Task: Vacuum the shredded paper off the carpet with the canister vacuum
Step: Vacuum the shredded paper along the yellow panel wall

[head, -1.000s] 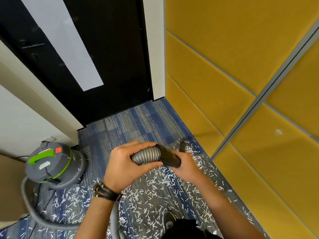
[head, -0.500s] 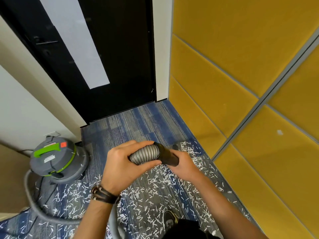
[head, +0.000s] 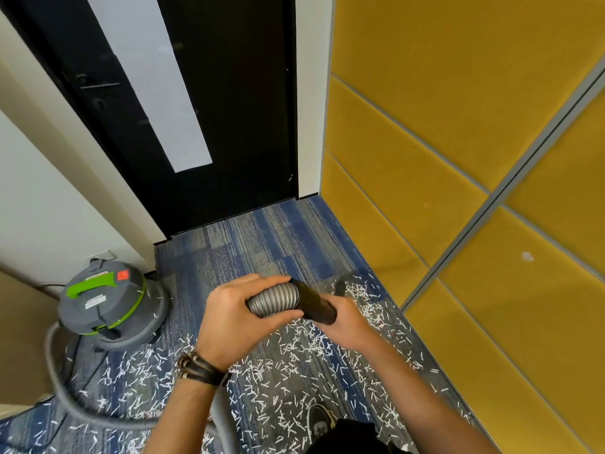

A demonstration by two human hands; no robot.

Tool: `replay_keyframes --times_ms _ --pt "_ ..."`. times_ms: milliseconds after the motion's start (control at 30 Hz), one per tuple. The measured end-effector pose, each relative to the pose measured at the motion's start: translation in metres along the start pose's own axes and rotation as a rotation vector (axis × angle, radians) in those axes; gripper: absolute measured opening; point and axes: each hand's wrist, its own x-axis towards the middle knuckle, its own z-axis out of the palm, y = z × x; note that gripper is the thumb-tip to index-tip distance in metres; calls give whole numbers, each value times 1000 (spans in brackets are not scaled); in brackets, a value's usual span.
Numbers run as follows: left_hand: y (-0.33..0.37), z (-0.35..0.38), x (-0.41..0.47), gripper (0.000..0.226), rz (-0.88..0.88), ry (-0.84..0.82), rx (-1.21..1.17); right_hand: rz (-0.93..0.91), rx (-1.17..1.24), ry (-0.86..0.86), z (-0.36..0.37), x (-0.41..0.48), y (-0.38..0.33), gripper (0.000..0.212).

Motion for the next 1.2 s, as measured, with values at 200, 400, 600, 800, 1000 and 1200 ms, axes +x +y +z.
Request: replay_keyframes --times_ms 200,400,600,800,1000,1200 --pt "4 -17 -8 55 9 39 9 -23 15 40 12 -6 -15 25" --pt "13 -21 -18 55 20 29 20 -23 29 45 17 -15 -15 24" --pt "8 -38 -35 55 13 48 43 -44 42 24 38 -23 -30 25" --pt "10 -42 -47 55 5 80 -3 -39 51 41 40 -30 -36 22" --pt "2 -27 -51 53 -38 38 -14 2 -16 70 35 -35 -26 23" --pt "-1 -23 -55 55 -14 19 -41 41 -14 16 40 -42 -19 23"
